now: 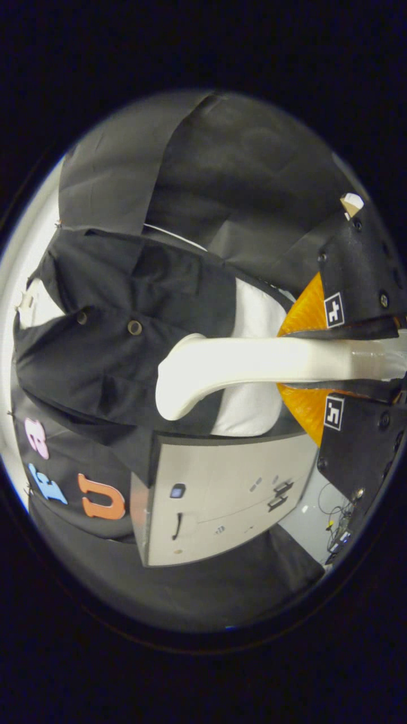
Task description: Iron the clothes twice with a garment steamer, once on the left side and once on the right side.
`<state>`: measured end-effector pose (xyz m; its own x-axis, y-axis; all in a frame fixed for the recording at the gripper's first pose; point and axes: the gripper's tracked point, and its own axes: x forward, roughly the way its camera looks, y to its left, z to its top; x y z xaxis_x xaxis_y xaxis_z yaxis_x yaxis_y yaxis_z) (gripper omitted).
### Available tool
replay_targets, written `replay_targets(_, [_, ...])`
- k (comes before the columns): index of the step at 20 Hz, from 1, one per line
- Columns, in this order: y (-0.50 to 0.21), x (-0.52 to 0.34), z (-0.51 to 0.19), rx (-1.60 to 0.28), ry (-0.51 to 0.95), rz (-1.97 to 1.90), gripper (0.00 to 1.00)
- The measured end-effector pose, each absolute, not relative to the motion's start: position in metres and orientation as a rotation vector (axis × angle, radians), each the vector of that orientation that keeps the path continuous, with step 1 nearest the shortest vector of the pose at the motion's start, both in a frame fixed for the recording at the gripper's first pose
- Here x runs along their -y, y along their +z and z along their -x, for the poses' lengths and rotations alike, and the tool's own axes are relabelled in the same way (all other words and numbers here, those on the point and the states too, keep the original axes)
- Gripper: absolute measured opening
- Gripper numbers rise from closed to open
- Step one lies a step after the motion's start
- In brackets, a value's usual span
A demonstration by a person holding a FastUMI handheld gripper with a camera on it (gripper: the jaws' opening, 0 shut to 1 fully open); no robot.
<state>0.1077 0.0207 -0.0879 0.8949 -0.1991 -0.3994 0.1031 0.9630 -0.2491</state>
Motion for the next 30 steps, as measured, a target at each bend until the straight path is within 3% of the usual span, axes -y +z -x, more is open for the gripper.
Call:
replay_targets(10, [0.106,0.050,-0.106,-0.112,-0.291,0.126,0.30])
replay_targets(17, [0.209,0.097,-0.150,0.098,-0.350,0.102,0.30])
replay_targets(30, [0.323,0.137,-0.250,0.372,-0.278,0.110,0.30])
